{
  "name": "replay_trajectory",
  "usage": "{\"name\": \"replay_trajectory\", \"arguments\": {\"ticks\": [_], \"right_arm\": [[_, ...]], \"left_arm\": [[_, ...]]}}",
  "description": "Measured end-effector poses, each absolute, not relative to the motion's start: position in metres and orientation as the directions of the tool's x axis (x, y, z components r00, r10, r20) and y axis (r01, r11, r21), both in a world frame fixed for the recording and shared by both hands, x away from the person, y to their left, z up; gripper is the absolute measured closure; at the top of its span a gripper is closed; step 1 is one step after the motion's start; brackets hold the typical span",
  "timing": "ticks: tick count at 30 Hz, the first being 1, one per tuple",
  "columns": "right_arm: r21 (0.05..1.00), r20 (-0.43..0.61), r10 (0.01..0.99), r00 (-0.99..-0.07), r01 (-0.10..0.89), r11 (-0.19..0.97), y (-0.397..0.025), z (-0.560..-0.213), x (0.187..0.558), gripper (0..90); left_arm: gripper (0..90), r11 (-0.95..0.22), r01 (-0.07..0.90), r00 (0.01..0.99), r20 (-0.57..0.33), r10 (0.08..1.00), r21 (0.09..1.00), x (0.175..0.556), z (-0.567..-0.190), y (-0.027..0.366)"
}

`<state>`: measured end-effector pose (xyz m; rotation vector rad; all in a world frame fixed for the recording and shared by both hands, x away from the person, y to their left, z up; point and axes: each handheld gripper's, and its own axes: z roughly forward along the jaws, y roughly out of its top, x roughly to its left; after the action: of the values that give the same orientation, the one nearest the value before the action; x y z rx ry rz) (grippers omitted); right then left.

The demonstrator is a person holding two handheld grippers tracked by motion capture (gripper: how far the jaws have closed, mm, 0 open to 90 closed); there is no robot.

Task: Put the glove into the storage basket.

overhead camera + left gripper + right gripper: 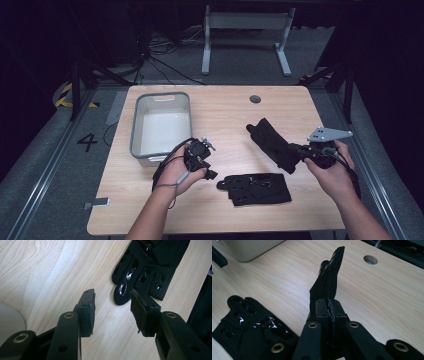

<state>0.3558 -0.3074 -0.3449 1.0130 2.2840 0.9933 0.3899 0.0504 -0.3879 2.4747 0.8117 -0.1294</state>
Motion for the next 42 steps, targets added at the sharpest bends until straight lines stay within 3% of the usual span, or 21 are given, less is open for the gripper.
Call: {"name": "replay_trajectory", "arguments": {"ticks": [31,42], "right_arm": [[0.709,-0.209,0.721,-0.661,0.405,0.577,-0.294,-0.371,0.324,87.3],[0.676,-0.134,0.631,-0.764,0.394,0.622,-0.276,-0.379,0.301,82.7]], "left_arm": [[55.3,-0.704,0.558,0.829,-0.250,0.501,0.438,0.391,-0.390,0.038],[55.3,-0.701,0.559,0.828,-0.256,0.499,0.442,0.390,-0.390,0.040]]}}
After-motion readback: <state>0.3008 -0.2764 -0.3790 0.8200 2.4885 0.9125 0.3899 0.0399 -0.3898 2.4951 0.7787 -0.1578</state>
